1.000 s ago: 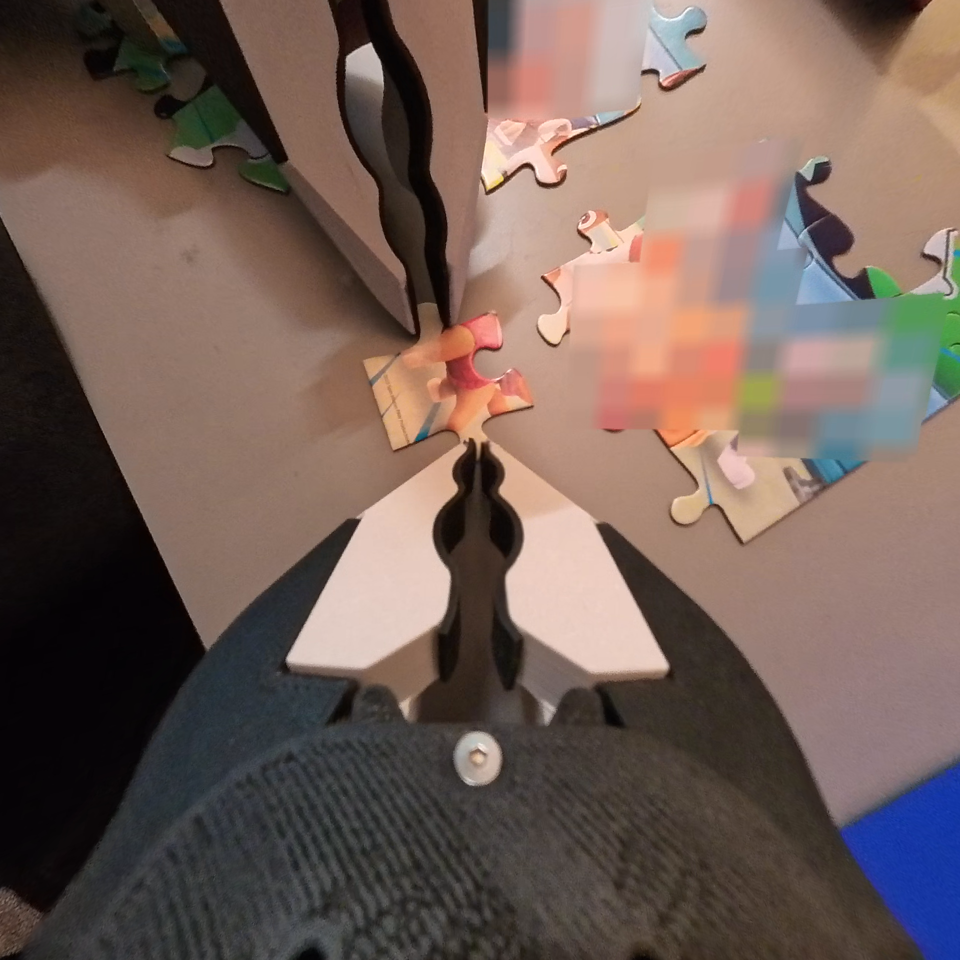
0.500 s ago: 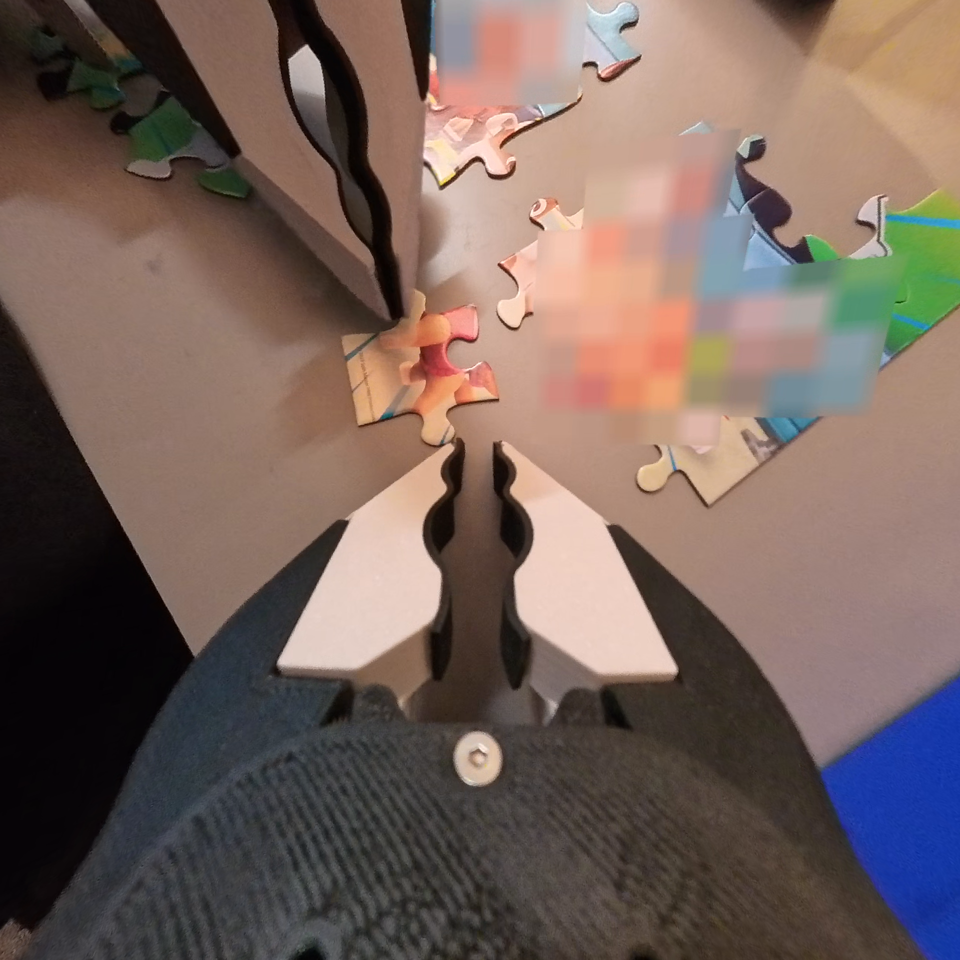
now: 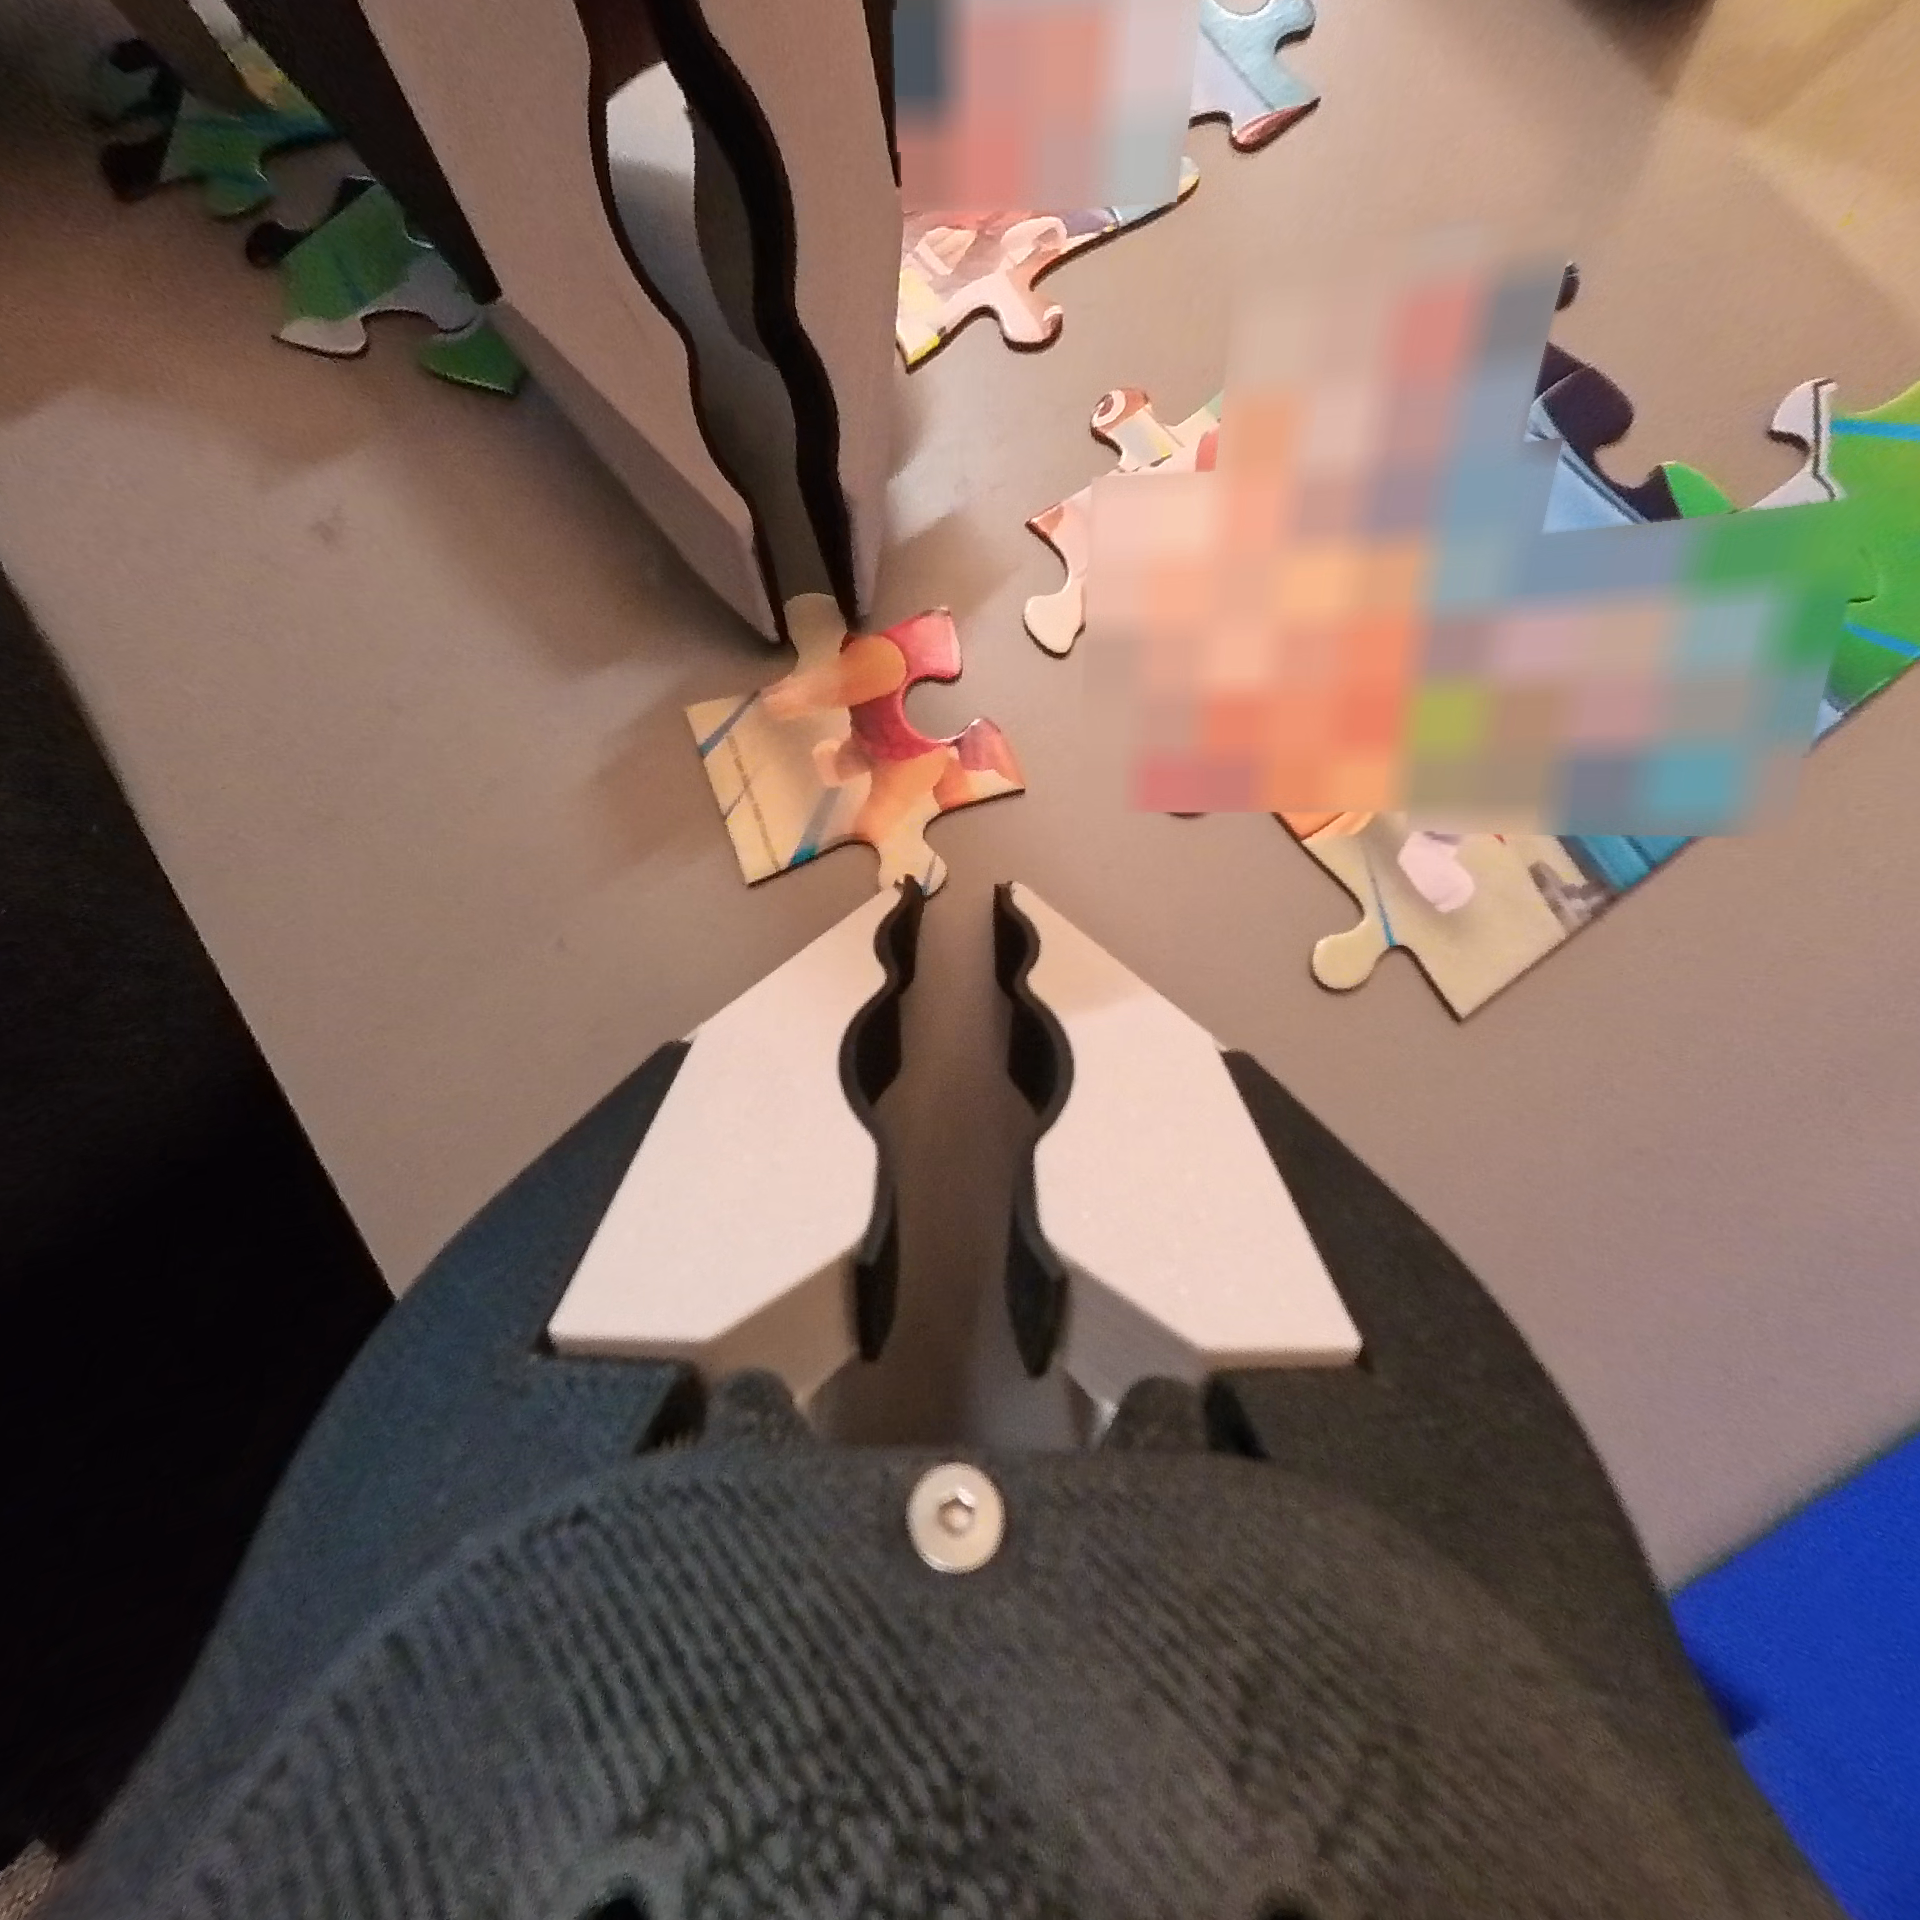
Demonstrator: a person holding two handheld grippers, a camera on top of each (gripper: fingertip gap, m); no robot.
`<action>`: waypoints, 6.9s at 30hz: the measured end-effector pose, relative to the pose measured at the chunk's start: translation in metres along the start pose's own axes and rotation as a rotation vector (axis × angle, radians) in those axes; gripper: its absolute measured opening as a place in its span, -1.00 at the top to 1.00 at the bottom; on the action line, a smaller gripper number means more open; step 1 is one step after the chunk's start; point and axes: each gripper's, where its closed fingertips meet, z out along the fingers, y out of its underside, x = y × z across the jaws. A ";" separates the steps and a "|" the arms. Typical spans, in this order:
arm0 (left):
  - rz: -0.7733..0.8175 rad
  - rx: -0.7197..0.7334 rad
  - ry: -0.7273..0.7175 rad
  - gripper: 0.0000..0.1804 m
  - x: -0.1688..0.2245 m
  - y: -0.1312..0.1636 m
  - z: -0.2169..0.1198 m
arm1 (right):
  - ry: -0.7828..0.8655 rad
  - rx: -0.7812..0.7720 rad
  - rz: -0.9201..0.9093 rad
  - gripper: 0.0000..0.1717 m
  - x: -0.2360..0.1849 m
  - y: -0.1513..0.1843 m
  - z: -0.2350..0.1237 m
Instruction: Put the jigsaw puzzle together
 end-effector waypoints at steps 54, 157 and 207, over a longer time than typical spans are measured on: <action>-0.123 0.112 0.028 0.66 0.003 -0.024 0.014 | 0.104 -0.006 0.144 0.41 0.001 0.001 -0.002; -0.286 0.184 -0.255 1.00 -0.049 -0.021 0.003 | 0.373 -0.179 0.529 0.49 0.023 0.006 -0.003; -0.129 0.055 -0.002 0.92 0.093 -0.033 0.052 | 0.187 0.041 0.058 0.33 -0.084 0.059 -0.063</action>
